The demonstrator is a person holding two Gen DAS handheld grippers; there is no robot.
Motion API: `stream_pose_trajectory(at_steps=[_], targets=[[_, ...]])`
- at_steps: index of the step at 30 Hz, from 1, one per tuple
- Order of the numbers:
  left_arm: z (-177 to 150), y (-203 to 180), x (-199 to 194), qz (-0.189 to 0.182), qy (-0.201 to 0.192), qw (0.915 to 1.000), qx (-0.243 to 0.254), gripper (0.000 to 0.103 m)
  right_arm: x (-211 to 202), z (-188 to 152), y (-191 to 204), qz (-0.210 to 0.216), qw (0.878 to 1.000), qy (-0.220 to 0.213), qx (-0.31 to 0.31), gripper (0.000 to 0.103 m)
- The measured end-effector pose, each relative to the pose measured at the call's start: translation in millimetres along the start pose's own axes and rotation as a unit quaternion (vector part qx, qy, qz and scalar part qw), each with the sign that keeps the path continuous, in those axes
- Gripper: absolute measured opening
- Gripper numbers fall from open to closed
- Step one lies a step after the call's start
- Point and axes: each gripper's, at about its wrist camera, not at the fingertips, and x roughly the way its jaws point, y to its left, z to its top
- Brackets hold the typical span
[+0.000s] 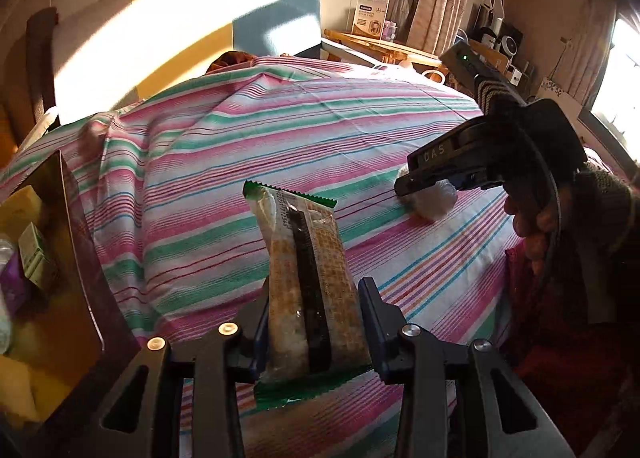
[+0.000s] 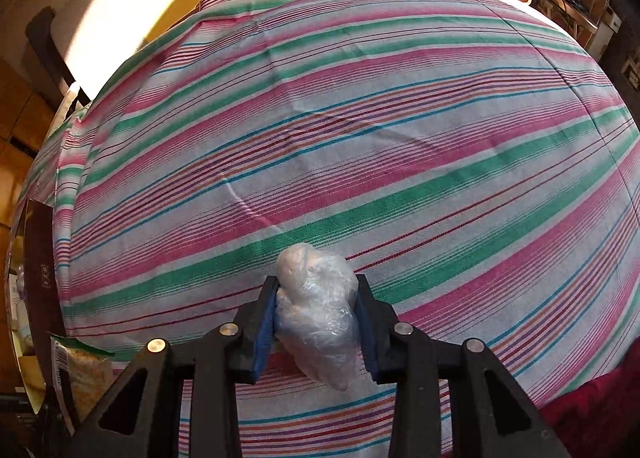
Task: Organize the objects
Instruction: 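Grasp the clear plastic bundle with the right tool while the left tool holds the cracker bar, then carry the cracker bar into the tray and release it with the left tool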
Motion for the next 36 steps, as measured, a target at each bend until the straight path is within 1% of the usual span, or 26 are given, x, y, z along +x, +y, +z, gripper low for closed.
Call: stream_pose_trajectory(at_steps=[2, 6, 11, 20, 28, 30, 32, 34, 36], targets=[[2.7, 2.4, -14.5, 0.008, -0.015, 0.9999, -0.002, 0.040, 0.6, -0.9, 3.3, -0.012, 1.000, -0.002, -0.013, 0.037], [8.4, 10.4, -43.9, 0.029, -0.045, 0.9986, -0.006, 0.040, -0.3, -2.2, 4.0, -0.019, 1.000, -0.005, -0.020, 0.037], [8.7, 27.3, -69.7, 0.053, -0.065, 0.9963, -0.023, 0.040, -1.6, -3.8, 8.1, -0.036, 0.999, -0.008, -0.040, 0.036], [-3.6, 66.4, -92.6, 0.084, -0.074, 0.9909, -0.074, 0.040, -3.8, -5.0, 9.2, -0.048, 0.997, -0.012, -0.055, 0.035], [-20.3, 105.2, -104.0, 0.102, -0.070, 0.9845, -0.125, 0.040, -5.4, -6.2, 12.8, -0.063, 0.995, -0.017, -0.074, 0.035], [-26.2, 117.5, -108.5, 0.105, -0.070, 0.9822, -0.139, 0.040, -5.9, -6.4, 13.8, -0.067, 0.994, -0.018, -0.079, 0.035], [-32.7, 134.9, -117.3, 0.099, -0.073, 0.9784, -0.166, 0.040, -6.6, -6.5, 14.2, -0.068, 0.994, -0.019, -0.082, 0.035], [-40.0, 154.9, -131.6, 0.103, -0.082, 0.9716, -0.196, 0.040, 0.1, -8.2, 23.6, -0.070, 0.994, -0.019, -0.085, 0.035], [-48.4, 176.1, -147.2, 0.108, -0.092, 0.9633, -0.228, 0.040, -1.2, -9.5, 22.6, -0.071, 0.993, -0.020, -0.088, 0.035]])
